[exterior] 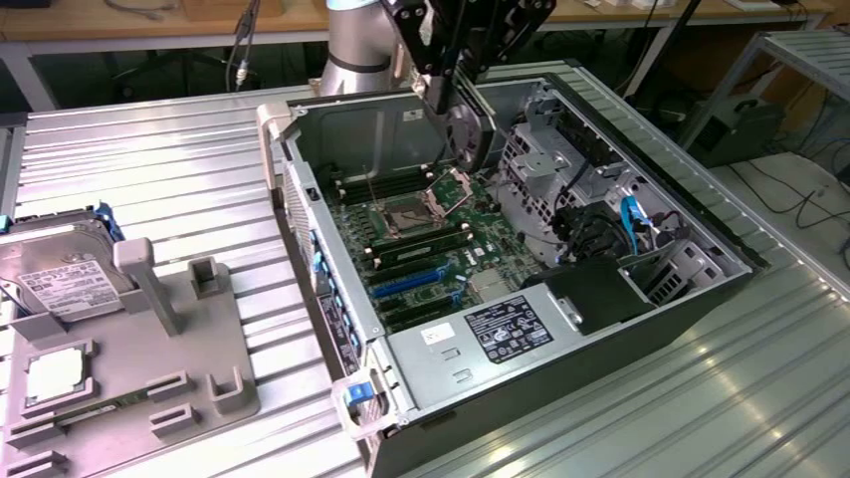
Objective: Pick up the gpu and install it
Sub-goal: 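Pick up the gpu and move the gpu toward the slot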
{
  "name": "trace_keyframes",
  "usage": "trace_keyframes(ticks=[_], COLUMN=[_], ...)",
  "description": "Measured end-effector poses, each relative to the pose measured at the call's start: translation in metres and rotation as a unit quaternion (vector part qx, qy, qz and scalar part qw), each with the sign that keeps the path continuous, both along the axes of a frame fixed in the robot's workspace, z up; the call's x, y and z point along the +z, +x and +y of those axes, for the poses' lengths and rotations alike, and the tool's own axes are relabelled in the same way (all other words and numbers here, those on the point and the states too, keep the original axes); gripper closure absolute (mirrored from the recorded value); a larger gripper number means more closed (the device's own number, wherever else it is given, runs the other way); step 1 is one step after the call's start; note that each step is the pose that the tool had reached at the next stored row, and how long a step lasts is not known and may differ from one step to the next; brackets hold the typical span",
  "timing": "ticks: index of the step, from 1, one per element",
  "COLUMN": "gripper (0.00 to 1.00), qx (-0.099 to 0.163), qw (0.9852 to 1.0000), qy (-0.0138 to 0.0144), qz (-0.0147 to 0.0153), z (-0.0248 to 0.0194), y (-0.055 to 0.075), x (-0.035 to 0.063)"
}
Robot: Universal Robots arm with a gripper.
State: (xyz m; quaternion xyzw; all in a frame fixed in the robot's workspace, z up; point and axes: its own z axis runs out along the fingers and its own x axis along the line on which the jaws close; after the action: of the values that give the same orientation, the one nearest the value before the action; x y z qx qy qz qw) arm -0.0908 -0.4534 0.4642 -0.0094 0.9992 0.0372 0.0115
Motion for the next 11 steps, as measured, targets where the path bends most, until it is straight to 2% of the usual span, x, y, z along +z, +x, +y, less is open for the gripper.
trace_keyframes(ticks=[11], gripper=[0.72], qx=[0.0], qw=[1.0], qy=[0.0], qz=[0.0], z=[0.0027], y=[0.033], x=[-0.0019])
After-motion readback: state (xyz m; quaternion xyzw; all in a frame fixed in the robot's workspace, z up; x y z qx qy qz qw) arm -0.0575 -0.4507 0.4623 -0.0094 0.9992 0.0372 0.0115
